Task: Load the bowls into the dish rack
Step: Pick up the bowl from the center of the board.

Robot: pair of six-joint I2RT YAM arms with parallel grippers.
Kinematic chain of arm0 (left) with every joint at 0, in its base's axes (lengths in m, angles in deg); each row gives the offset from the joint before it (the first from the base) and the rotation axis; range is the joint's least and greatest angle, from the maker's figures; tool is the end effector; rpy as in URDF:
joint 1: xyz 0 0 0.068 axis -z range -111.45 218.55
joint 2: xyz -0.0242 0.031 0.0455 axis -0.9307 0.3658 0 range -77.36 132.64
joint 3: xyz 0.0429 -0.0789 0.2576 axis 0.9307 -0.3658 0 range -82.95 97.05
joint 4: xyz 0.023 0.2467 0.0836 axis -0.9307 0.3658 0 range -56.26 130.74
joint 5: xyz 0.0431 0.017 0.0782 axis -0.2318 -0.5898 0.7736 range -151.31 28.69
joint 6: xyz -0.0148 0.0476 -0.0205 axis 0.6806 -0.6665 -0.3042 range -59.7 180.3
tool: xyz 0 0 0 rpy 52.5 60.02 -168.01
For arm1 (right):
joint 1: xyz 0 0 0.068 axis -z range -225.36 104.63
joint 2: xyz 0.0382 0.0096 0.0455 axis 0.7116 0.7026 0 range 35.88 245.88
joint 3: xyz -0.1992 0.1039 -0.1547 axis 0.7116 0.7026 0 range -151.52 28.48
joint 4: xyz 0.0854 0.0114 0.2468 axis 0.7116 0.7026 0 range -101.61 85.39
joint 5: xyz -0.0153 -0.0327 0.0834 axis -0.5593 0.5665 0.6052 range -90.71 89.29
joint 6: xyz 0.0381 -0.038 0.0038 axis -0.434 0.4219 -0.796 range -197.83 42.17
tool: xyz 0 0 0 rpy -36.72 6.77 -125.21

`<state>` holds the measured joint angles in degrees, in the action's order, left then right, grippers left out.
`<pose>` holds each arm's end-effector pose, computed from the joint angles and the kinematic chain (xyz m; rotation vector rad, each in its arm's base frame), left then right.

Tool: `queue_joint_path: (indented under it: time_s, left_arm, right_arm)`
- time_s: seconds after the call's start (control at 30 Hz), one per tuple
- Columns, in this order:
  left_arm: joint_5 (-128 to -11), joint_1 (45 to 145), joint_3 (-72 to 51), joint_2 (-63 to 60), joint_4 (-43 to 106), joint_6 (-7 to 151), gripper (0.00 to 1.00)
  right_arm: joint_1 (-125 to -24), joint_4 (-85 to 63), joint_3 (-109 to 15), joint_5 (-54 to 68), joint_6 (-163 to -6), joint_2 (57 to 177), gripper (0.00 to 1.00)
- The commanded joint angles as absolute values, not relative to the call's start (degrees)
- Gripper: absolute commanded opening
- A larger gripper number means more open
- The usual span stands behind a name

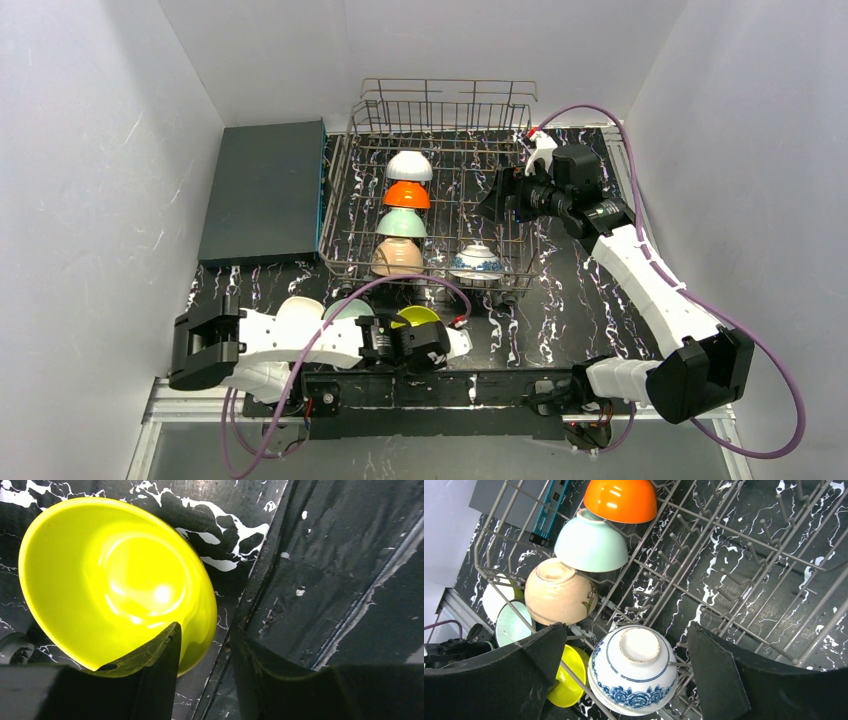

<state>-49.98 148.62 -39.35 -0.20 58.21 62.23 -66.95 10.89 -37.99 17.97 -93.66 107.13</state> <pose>0.0511 -0.2513 0.1931 1.5688 2.0487 -0.2916 0.2561 0.1137 0.3535 -0.3145 2.0777 0.7345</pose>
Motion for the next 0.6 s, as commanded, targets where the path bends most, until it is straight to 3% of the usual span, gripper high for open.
queue_joint_path:
  time_s: [0.0,0.27,0.57]
  left_arm:
    - [-45.12,149.76,-37.11,1.93,59.67,61.04,0.35]
    - [-47.03,150.63,-35.73,2.10,60.13,60.55,0.00]
    - [-51.72,150.72,-33.42,-4.37,61.43,58.63,0.00]
  right_arm:
    - [-66.54,9.03,-39.06,20.43,-95.05,106.86,0.99]
    - [-66.31,9.35,-39.69,21.11,-95.01,106.45,0.99]
    - [-66.30,9.97,-41.36,22.07,-95.06,106.20,0.99]
